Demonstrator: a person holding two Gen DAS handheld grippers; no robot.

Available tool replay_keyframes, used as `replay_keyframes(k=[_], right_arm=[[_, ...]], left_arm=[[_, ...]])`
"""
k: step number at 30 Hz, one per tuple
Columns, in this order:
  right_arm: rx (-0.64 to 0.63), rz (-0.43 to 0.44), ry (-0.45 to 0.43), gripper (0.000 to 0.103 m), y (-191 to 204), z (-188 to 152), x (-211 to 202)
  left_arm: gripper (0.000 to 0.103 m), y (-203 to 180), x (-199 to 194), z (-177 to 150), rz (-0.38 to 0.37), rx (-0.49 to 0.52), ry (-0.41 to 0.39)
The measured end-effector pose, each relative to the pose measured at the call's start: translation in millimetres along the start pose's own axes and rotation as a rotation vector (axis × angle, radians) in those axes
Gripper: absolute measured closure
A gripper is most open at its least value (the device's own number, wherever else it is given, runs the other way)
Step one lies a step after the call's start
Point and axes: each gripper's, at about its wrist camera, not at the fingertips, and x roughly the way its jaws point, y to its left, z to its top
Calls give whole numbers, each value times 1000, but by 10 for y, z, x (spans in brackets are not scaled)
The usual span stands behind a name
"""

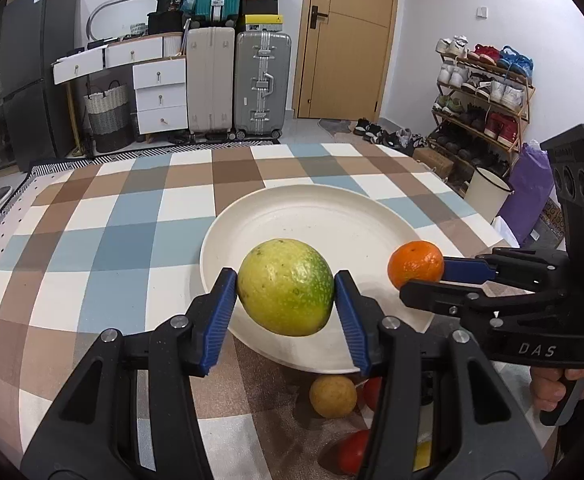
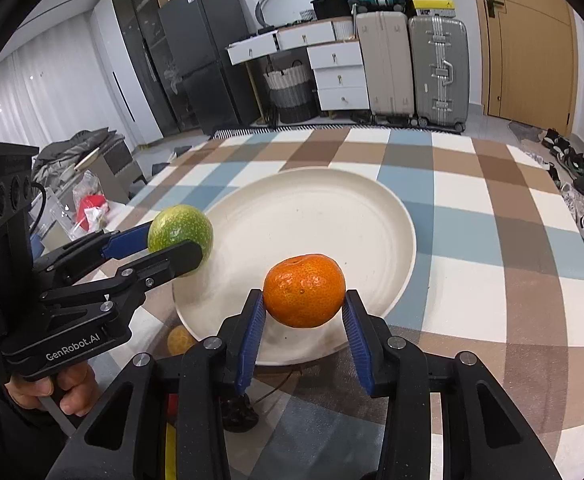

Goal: Organize fruits
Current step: 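Carry the pomelo and orange onto the white plate and release both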

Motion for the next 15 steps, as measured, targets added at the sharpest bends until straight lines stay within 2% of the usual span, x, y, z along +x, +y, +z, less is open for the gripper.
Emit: replay_keyframes(k=[6, 9, 10, 15], right_arm=[[-19, -1, -1, 61, 58, -26, 65], [-23, -11, -56, 49, 67, -24, -59], [-18, -11, -71, 45, 56, -27, -108], [4, 10, -72, 25, 2, -59, -216]], left_arm=[[56, 27, 59, -27, -3, -12, 29], [53, 63, -16, -17, -26, -39, 7], [50, 72, -42, -12, -32, -46, 5], [19, 99, -232, -40, -17, -55, -21]])
